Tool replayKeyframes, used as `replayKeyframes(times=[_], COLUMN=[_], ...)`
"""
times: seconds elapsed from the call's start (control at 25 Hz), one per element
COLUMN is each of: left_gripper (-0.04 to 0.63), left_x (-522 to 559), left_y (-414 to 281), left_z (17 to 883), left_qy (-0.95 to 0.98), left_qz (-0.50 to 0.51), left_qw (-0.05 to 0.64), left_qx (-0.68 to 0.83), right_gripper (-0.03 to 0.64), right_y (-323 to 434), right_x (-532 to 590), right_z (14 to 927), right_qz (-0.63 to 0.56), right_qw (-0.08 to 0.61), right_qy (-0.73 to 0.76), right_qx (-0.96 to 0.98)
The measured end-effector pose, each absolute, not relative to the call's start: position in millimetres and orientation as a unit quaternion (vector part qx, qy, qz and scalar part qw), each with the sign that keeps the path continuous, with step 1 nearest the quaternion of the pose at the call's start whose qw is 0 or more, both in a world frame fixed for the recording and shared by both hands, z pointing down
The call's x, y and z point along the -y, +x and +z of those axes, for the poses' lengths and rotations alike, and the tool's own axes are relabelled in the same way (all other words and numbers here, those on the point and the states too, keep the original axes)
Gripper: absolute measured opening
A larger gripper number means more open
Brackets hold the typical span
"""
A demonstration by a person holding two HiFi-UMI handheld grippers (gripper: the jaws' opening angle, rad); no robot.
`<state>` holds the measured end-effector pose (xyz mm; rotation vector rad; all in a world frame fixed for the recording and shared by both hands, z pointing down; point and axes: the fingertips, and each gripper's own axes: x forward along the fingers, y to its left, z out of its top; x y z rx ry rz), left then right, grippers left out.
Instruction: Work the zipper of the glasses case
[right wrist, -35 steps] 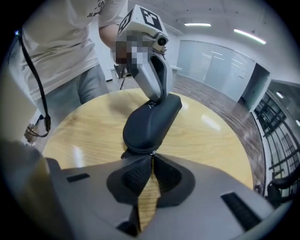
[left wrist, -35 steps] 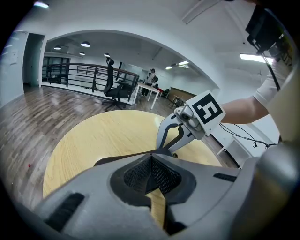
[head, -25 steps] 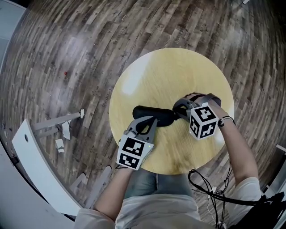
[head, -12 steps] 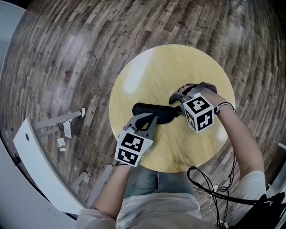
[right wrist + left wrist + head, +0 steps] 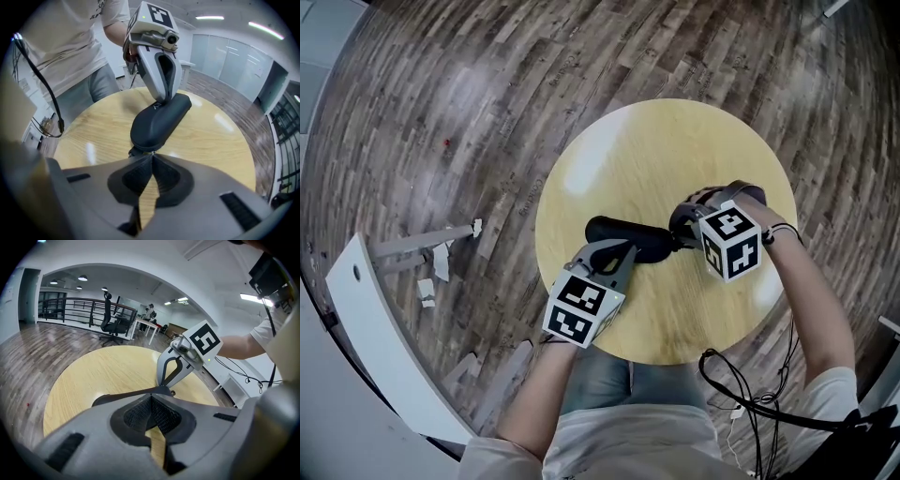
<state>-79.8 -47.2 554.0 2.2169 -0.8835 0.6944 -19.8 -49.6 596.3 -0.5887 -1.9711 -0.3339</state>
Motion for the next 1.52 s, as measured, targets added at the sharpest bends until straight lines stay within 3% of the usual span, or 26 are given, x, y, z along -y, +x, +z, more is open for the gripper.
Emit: replayKeyframes(times=[0.32,0.52,1.2,1.52], left_gripper=[0.008,0.006,0.007,0.008], left_x=[54,54,58,56], left_y=[-80,-82,-80,-80], left_z=[554,555,554,549], left_qy=[0.846,0.842,0.854,0.862], left_qz=[0.272,0.256,0.278,0.291], left_qw=[0.296,0.318,0.282,0.291], left_qx=[0.350,0.353,0.339,0.297], right_gripper=[-0.002,-0.002,-0.002,-0.002], right_y=[-16,-9,-53,19], right_x=[51,35,-5,31], right_z=[595,594,593,588], right_qz=[-0.105,-0.071,0.131,0.111], right_qw=[0.513,0.514,0.466,0.473], right_qy=[-0.171,-0.122,0.239,0.276], right_qx=[0.835,0.846,0.842,0.830])
